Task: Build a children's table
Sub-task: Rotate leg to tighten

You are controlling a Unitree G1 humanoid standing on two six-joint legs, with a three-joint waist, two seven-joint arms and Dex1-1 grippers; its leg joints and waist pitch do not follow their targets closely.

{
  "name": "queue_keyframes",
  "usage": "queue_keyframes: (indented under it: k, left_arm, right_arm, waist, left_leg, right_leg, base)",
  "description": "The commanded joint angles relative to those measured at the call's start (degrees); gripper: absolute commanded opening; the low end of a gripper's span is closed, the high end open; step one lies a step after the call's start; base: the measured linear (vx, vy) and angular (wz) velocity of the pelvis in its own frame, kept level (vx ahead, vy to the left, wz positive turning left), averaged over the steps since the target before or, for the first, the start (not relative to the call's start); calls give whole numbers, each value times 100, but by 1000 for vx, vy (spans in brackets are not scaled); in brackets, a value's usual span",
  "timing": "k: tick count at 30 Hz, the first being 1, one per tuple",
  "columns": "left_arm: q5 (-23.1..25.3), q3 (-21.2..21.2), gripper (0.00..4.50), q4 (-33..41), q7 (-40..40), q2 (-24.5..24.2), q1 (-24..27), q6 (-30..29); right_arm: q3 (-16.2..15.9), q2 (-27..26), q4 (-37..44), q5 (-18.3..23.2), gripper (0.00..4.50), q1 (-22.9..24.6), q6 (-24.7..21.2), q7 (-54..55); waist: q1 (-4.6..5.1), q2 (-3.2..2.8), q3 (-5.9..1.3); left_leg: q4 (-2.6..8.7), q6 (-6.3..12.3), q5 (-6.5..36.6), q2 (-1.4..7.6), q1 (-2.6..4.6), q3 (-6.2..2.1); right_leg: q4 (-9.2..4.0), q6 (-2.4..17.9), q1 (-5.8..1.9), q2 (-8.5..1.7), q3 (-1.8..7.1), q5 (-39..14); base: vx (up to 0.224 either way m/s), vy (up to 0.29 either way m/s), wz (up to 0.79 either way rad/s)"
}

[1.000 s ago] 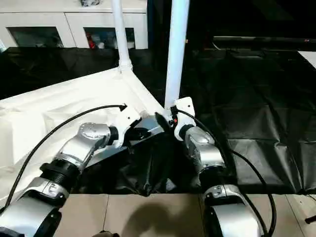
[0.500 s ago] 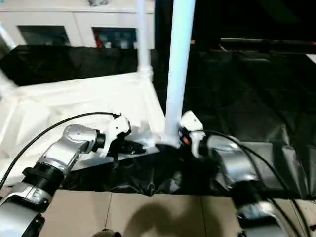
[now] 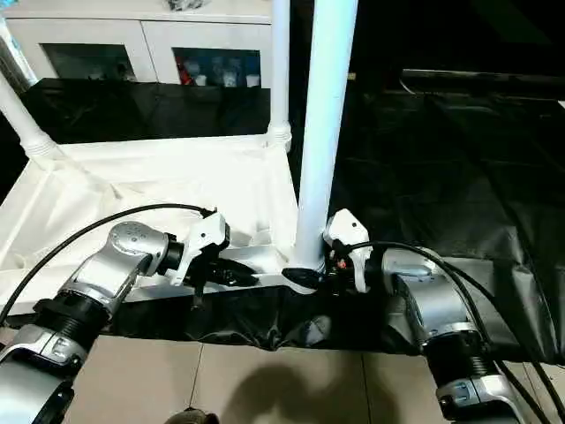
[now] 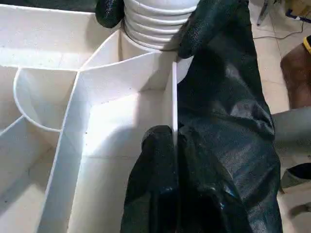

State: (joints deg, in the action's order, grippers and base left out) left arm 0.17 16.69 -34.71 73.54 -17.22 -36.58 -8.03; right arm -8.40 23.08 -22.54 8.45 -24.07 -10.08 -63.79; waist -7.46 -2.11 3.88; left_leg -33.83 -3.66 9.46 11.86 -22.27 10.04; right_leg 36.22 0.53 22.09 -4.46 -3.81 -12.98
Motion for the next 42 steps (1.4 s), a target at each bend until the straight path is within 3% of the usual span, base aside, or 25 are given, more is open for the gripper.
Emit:
queue_keyframes:
  k: [1,4,6,8,10,14,17,18,20,24,29,33,38,42]
  left_arm:
    - [-119,-119,0,-35,-457,299,-231,34]
    - [-49,-217,0,-175,-915,467,-329,-65]
    - [113,-377,0,-426,-1944,862,-572,-328]
    - [145,-465,0,-536,-2351,1021,-679,-439]
    - [144,-551,0,-618,-2693,1170,-765,-497]
    - [189,-575,0,-773,-3122,1435,-902,-380]
    - [214,-510,0,-709,-2945,1435,-830,-295]
    - [216,-494,0,-694,-2912,1433,-818,-282]
    - [198,-475,0,-622,-2827,1402,-774,-288]
    - [53,-434,0,-411,-2318,1222,-614,-171]
    - [-58,-324,0,-213,-1594,901,-421,14]
    - [-46,-281,0,-161,-1318,727,-362,99]
    - [8,-171,0,-115,-550,282,-292,259]
    - [31,-156,0,-153,-418,188,-302,303]
  right_arm:
    - [-162,-429,-73,-107,272,-18,-8,525]
    - [-36,-756,-492,-345,272,-201,106,1382]
    - [423,-1433,-1413,-314,272,-674,27,2876]
    - [569,-1652,-1696,-273,271,-833,45,3347]
    - [638,-1823,-1920,-267,271,-969,110,3673]
    - [649,-2246,-2310,-444,271,-1299,422,4191]
    - [740,-2306,-2410,-408,340,-1389,655,4030]
    - [766,-2314,-2447,-397,340,-1412,690,4021]
    - [781,-2273,-2378,-350,353,-1388,711,3883]
    - [476,-1933,-2129,-532,391,-1215,779,3396]
    - [278,-1449,-1507,-395,391,-833,721,2390]
    - [159,-1137,-1062,-260,391,-589,589,1708]
    - [-49,-367,-210,106,391,-151,275,332]
    - [-65,-180,-45,141,377,-66,234,65]
  waist:
    - [26,60,-487]
    - [87,75,-462]
    - [152,51,-449]
    - [197,55,-451]
    - [208,59,-460]
    - [196,76,-497]
    - [185,77,-505]
    - [187,75,-505]
    - [192,89,-492]
    - [186,95,-490]
    - [189,104,-484]
    - [145,101,-475]
    - [62,100,-472]
    - [31,90,-478]
  left_leg:
    - [303,492,483,152,99,-29]
    - [325,291,701,120,104,-29]
    - [355,118,899,127,124,-40]
    - [360,12,999,122,146,-41]
    - [354,47,844,117,117,-45]
    - [308,290,393,93,90,-33]
    - [292,468,288,99,80,-30]
    - [295,487,290,100,80,-31]
    - [298,542,397,101,83,-28]
    - [295,558,410,109,80,-26]
    - [290,651,410,111,78,-20]
    - [295,633,528,137,97,-16]
    - [299,621,608,150,96,-16]
    - [301,543,625,158,100,-20]
  right_leg:
    - [-335,1569,-266,-372,245,429]
    - [-389,1506,-268,-386,244,-29]
    - [-412,1493,-256,-395,248,-392]
    - [-436,1459,-258,-394,253,-566]
    - [-418,1430,-286,-385,256,-323]
    - [-348,1478,-292,-374,251,397]
    - [-326,1518,-304,-378,241,671]
    - [-323,1528,-305,-374,239,690]
    - [-338,1542,-308,-378,239,615]
    - [-343,1517,-316,-378,239,526]
    - [-343,1511,-310,-372,238,531]
    - [-354,1512,-295,-371,245,369]
    - [-361,1455,-286,-369,245,242]
    - [-358,1496,-267,-377,248,200]
  base:
    - [0,0,0]
    - [0,0,0]
    - [0,0,0]
    - [0,0,0]
    - [0,0,0]
    - [0,0,0]
    - [0,0,0]
    - [0,0,0]
    - [0,0,0]
    - [0,0,0]
    - [0,0,0]
    - [0,0,0]
    - [0,0,0]
    - [0,0,0]
